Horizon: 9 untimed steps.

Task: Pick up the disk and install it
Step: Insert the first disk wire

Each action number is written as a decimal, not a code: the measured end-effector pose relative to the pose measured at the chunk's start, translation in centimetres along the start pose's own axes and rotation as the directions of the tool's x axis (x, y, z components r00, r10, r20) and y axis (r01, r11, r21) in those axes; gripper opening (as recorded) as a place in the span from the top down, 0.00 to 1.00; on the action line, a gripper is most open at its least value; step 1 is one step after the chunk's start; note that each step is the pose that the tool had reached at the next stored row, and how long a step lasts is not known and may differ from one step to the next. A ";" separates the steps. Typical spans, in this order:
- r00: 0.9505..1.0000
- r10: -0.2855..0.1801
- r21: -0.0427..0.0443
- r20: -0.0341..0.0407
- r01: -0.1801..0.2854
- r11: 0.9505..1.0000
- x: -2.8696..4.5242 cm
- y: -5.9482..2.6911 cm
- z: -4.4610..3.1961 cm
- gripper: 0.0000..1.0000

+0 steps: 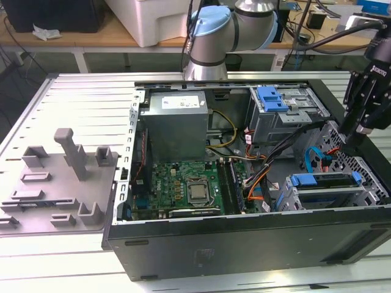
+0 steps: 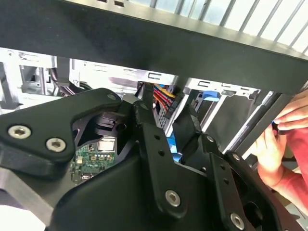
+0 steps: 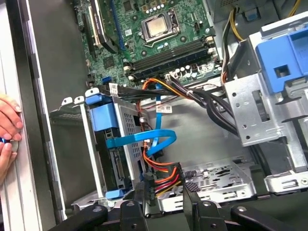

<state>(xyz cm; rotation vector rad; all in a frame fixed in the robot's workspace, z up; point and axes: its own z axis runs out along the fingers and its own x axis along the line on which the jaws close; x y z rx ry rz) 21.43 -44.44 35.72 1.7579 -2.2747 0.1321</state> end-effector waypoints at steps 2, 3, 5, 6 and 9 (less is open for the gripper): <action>1.000 0.000 -0.001 -0.001 0.000 1.000 0.36 -0.10 0.10 0.56; 1.000 0.000 -0.001 -0.002 0.000 1.000 0.45 -0.11 0.14 0.56; 1.000 0.000 -0.001 -0.006 0.000 1.000 0.47 0.02 0.21 0.56; 1.000 0.001 -0.001 -0.008 -0.001 1.000 0.48 0.06 0.25 0.56; 1.000 -0.001 -0.001 -0.016 0.001 1.000 0.46 0.13 0.38 0.56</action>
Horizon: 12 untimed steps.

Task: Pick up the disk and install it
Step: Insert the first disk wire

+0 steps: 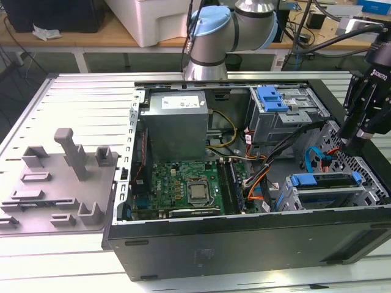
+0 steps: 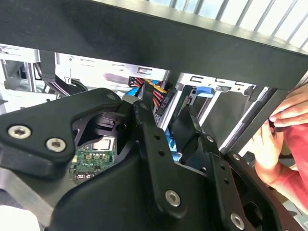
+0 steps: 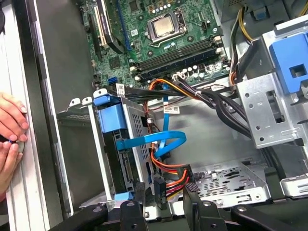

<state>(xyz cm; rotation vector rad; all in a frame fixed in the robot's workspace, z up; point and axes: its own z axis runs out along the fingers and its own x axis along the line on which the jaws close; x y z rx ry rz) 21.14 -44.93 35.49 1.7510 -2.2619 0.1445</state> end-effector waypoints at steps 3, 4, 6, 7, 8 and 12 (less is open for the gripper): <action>1.000 -0.007 0.001 -0.008 0.007 1.000 -0.03 -0.01 0.12 0.56; 1.000 -0.010 0.002 -0.013 0.010 1.000 -0.06 -0.01 0.17 0.56; 0.999 -0.023 0.007 -0.030 0.023 1.000 -0.66 0.11 0.49 0.56; 0.998 -0.028 0.009 -0.058 0.028 1.000 -0.72 0.12 0.51 0.56; 0.995 -0.032 0.013 -0.091 0.034 0.999 -0.79 0.12 0.61 0.64; 0.994 -0.034 0.015 -0.108 0.035 0.999 -0.84 0.14 0.67 0.73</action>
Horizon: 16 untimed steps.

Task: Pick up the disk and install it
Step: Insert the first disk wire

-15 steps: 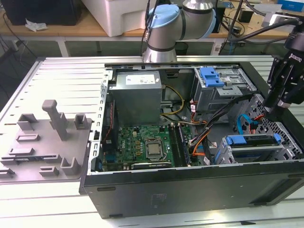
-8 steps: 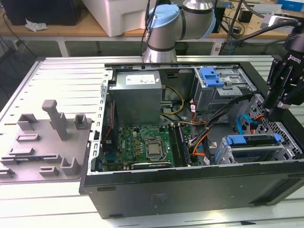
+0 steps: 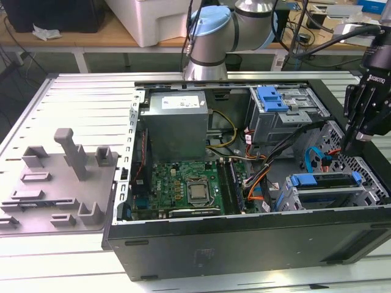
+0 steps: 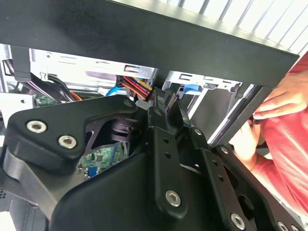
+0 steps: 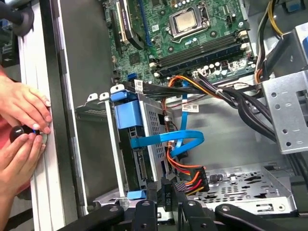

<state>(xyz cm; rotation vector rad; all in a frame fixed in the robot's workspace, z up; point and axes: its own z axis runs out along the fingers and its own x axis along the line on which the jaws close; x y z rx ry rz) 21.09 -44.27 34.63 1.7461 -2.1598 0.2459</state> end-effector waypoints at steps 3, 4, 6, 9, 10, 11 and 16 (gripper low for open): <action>1.000 0.000 0.001 -0.003 0.000 1.000 -0.06 0.04 0.03 0.73; 1.000 0.000 0.001 -0.003 0.000 1.000 -0.09 0.09 0.05 0.73; 1.000 0.000 0.001 -0.003 0.000 1.000 -0.19 0.19 0.07 0.73; 1.000 0.000 0.001 -0.003 0.000 1.000 -0.38 0.34 0.08 0.73; 1.000 0.000 0.001 -0.003 0.000 1.000 -0.45 0.37 0.08 0.73; 1.000 0.000 0.001 -0.003 0.000 1.000 -0.56 0.40 0.08 0.73; 1.000 0.000 0.001 -0.003 0.000 1.000 -0.67 0.41 0.10 0.73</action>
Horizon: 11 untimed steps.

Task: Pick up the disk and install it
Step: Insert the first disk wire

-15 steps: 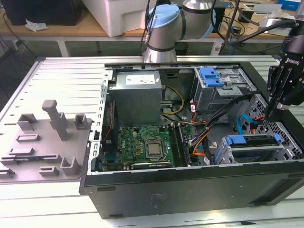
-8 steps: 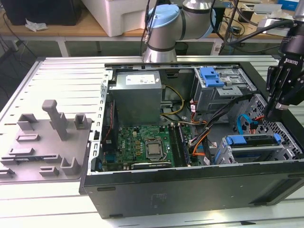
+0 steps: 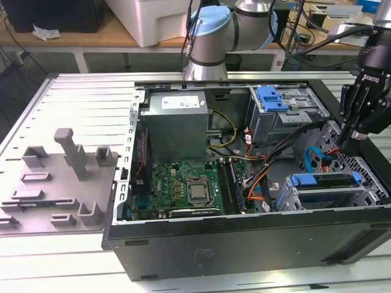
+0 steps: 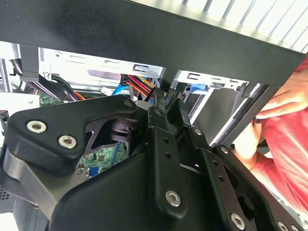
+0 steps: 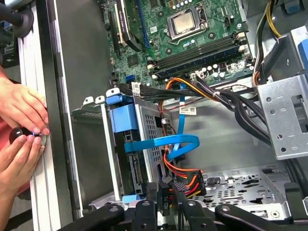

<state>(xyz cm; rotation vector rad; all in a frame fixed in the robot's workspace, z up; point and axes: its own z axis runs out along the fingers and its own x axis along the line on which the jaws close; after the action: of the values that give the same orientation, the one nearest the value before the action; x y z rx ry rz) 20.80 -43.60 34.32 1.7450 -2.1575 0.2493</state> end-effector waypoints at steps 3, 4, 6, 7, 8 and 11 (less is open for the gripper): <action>1.000 0.000 0.000 0.000 0.000 1.000 -0.01 0.00 0.02 0.73; 1.000 0.000 0.000 0.000 0.000 1.000 -0.02 0.00 0.03 0.73; 1.000 0.000 0.000 0.000 0.000 1.000 -0.02 0.00 0.05 0.75; 1.000 0.000 0.000 0.000 0.000 1.000 -0.03 -0.01 0.06 0.82; 1.000 0.000 0.000 0.000 0.000 1.000 -0.04 -0.01 0.08 0.82; 1.000 0.000 0.000 0.000 0.000 1.000 -0.05 -0.01 0.11 0.83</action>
<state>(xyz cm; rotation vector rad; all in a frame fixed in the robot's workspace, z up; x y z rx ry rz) 20.80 -43.60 34.21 1.7450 -2.1575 0.2492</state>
